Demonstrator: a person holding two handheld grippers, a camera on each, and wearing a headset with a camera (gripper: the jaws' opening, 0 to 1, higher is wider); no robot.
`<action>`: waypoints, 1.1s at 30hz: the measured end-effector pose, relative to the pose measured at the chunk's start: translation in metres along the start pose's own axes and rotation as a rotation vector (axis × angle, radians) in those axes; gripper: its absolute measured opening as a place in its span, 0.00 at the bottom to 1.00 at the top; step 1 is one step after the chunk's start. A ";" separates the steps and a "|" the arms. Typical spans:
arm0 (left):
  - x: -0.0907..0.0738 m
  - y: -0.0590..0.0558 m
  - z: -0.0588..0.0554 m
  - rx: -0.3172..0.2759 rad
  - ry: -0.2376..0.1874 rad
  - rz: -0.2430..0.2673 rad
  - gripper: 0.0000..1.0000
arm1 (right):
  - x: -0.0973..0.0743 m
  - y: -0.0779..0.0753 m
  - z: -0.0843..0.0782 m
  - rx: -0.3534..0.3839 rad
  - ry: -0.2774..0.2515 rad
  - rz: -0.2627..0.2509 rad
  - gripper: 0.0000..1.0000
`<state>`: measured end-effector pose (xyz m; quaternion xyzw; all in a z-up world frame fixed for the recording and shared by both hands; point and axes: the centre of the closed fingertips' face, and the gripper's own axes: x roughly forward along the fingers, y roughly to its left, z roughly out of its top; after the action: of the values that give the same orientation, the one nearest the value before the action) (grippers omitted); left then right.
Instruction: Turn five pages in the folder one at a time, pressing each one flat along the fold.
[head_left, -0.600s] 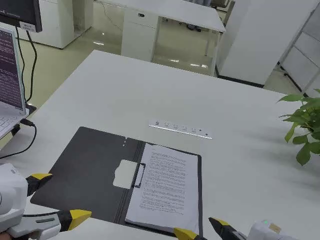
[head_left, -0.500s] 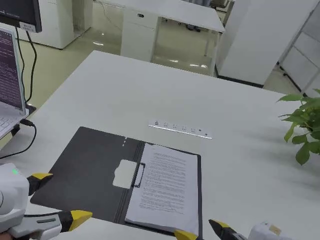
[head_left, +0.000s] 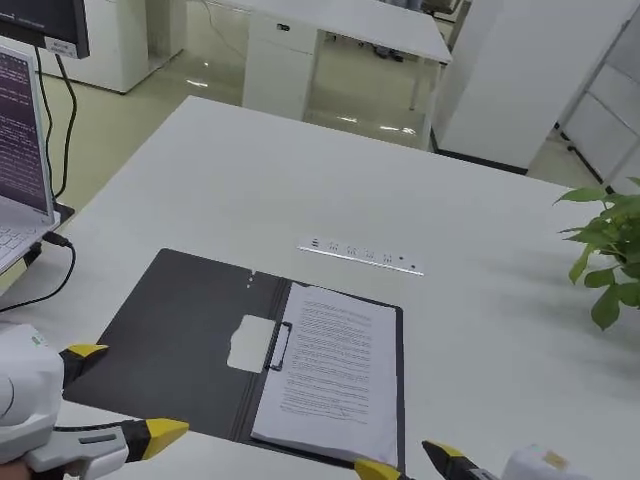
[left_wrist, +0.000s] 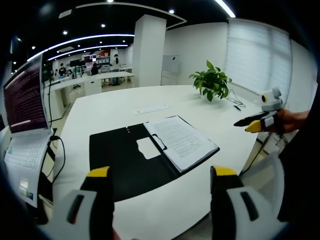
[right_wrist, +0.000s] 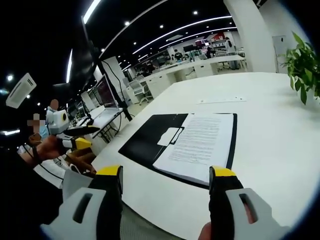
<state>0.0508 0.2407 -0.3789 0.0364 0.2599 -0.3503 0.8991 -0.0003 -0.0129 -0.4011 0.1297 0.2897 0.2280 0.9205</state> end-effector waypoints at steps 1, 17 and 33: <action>0.000 0.000 -0.001 0.006 0.004 -0.003 0.79 | 0.000 0.000 0.000 0.004 -0.001 -0.003 0.69; -0.004 0.001 0.003 0.014 -0.008 -0.039 0.76 | -0.006 0.008 -0.004 0.007 -0.014 -0.035 0.70; -0.011 0.000 0.001 0.029 0.004 -0.059 0.75 | -0.006 0.016 -0.015 0.015 0.005 -0.038 0.69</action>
<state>0.0447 0.2469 -0.3724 0.0425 0.2576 -0.3806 0.8871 -0.0190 -0.0001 -0.4038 0.1304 0.2962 0.2085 0.9229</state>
